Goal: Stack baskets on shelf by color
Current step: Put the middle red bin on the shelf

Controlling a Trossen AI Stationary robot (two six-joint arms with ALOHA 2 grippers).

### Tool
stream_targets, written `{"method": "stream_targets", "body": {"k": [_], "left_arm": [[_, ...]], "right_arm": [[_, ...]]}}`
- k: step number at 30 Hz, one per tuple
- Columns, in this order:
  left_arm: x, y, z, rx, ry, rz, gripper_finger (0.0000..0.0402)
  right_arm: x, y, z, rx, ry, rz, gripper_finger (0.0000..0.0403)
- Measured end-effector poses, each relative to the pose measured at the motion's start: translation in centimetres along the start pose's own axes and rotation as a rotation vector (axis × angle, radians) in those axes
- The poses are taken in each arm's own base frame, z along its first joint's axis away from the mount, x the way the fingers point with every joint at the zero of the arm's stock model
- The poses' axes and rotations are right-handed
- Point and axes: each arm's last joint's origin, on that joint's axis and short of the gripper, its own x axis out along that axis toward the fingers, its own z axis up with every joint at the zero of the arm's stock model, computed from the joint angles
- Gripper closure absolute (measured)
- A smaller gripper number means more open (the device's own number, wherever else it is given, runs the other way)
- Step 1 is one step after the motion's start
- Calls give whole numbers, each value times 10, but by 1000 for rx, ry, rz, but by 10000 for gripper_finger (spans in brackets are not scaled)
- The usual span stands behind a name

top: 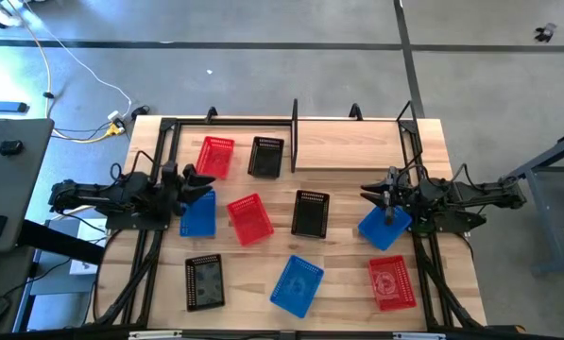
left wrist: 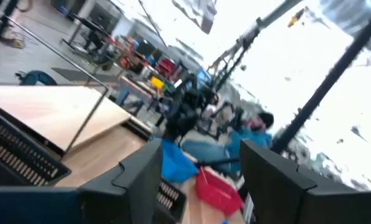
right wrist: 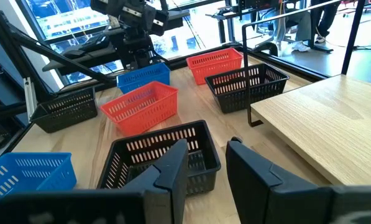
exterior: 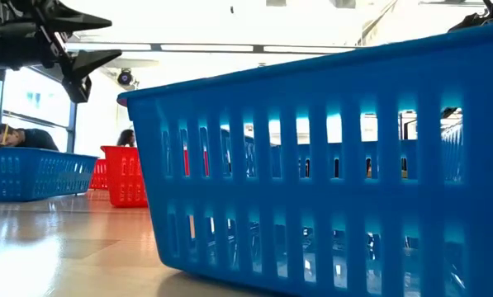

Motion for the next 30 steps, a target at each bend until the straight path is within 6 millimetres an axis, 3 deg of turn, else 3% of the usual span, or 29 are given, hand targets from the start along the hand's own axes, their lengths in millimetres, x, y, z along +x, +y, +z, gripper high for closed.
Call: {"method": "stream_targets", "body": {"k": [7, 18, 30], "left_arm": [[0, 1, 0, -112, -17, 21, 200], [0, 0, 3, -149, -59, 45, 200], [5, -32, 49, 0, -65, 16, 200]], "right_arm": [[0, 0, 0, 0, 0, -1, 306], [0, 0, 0, 0, 0, 0, 306], [0, 0, 0, 0, 0, -1, 306]]}}
